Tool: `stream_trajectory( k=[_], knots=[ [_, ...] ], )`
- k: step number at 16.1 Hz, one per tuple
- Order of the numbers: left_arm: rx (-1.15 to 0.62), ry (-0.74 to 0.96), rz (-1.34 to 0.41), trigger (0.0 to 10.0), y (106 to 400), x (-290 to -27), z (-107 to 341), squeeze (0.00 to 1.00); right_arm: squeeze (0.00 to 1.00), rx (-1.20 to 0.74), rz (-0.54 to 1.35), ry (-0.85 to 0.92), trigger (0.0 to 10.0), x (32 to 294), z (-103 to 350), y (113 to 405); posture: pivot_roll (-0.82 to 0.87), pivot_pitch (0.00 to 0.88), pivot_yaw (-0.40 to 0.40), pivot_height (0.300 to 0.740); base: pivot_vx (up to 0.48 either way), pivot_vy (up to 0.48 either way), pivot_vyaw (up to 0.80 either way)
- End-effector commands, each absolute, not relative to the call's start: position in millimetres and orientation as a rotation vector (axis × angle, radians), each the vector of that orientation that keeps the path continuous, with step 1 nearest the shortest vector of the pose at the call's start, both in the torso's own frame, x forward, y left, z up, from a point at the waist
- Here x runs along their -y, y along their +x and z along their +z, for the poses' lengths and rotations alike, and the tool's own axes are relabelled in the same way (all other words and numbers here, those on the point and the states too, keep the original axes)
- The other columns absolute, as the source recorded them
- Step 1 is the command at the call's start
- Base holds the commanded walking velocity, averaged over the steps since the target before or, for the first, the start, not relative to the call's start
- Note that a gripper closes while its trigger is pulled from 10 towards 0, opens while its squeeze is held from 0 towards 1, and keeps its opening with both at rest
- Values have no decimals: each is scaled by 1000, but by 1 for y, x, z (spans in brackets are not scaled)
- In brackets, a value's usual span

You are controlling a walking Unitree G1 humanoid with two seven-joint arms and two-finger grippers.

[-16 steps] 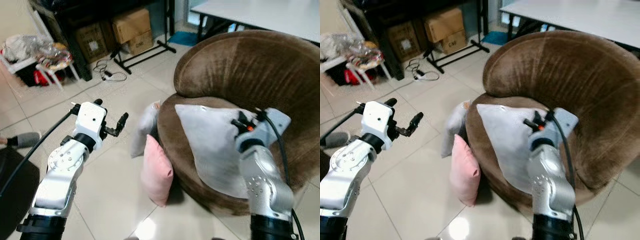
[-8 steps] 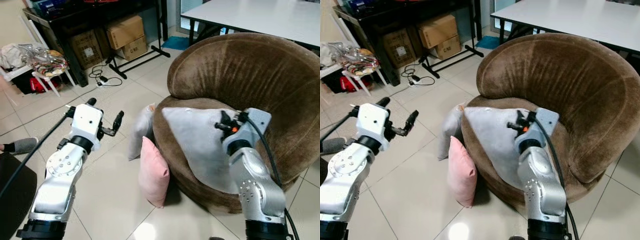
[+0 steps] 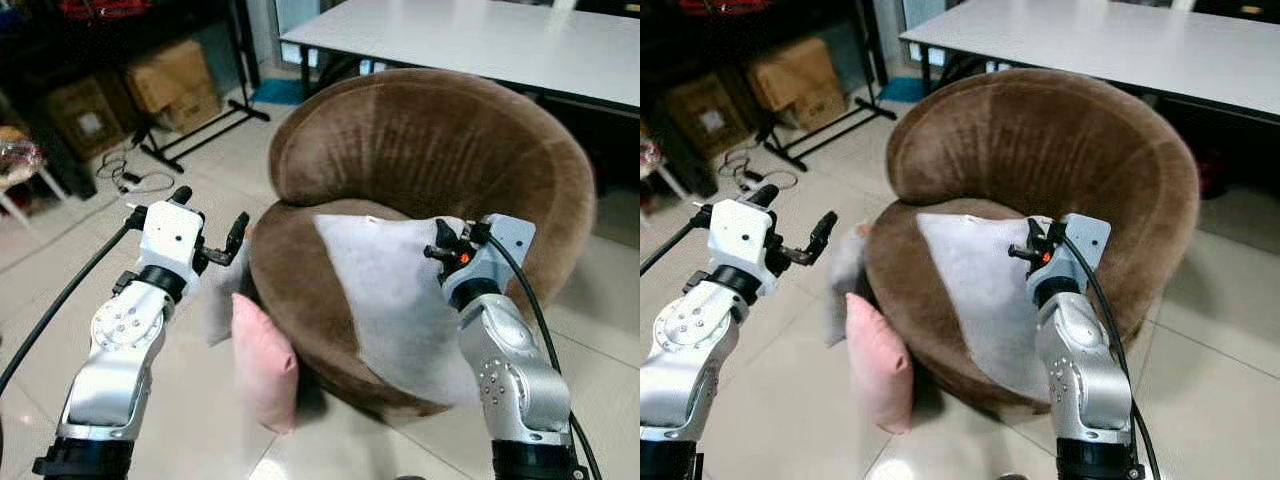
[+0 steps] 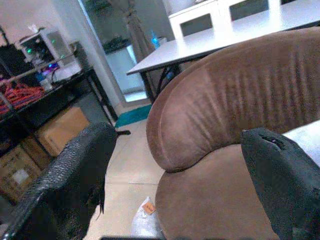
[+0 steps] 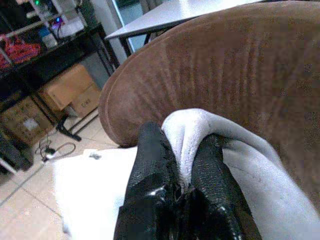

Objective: Move the pillow to the sofa from floor

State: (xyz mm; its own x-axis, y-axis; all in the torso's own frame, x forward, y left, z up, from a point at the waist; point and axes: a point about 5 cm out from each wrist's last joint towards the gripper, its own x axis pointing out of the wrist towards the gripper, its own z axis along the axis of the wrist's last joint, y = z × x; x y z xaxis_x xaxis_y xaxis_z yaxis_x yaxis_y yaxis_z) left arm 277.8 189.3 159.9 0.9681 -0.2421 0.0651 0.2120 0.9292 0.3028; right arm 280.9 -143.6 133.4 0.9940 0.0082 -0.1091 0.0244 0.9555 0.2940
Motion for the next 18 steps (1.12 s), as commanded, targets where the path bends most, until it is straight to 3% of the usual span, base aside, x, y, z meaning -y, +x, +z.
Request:
stream_trajectory(
  k=[1, 6, 18],
  knots=[
    [105, 308, -217, 10000, 277, -196, 163, 0, 0, -59, 42, 313, 10000, 133, 145, 285, -36, 0, 79, 740, 326, 0, 0],
    [93, 307, -223, 10000, 274, -194, 159, 0, 0, -59, 44, 293, 10000, 136, 145, 286, -35, 0, 76, 740, 331, 0, -800],
    [88, 317, -226, 10000, 274, -194, 157, 0, 0, -31, 68, 263, 10000, 138, 152, 290, -33, 0, 64, 740, 332, 0, 0]
  ],
)
